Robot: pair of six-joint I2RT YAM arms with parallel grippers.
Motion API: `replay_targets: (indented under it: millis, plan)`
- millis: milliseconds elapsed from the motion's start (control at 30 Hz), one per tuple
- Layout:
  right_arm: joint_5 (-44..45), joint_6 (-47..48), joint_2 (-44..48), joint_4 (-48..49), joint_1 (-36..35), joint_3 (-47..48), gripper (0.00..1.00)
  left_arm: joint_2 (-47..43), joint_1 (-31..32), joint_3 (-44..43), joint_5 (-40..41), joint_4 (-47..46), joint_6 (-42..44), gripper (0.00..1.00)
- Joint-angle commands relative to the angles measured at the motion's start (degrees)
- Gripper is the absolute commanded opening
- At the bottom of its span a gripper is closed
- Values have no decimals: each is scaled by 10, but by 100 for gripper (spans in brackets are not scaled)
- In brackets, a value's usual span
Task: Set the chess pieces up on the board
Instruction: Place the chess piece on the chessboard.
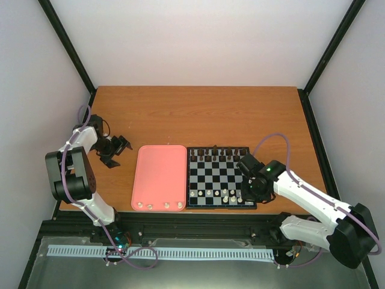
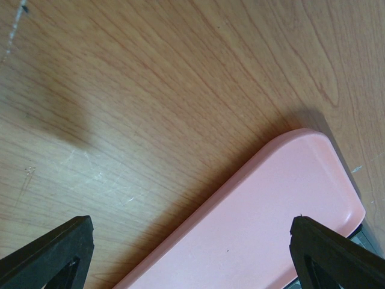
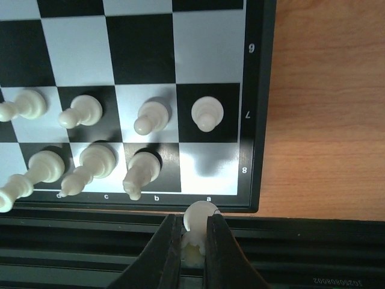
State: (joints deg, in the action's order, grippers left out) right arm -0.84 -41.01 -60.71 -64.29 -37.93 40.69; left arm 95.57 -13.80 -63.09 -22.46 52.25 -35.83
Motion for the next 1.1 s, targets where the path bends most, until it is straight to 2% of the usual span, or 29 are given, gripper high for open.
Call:
replay_targets:
  millis: [0, 400, 1067]
  plan:
    - [-9, -11, -25, 26, 3, -9, 3, 0, 6, -14, 2, -4, -2, 100]
    - [5, -10, -65, 63, 4, -25, 3, 15, 6, -22, 3, -3, 1, 100]
    - [29, -11, -70, 68, 18, -40, 9, 33, 7, -29, 3, -2, 2, 100]
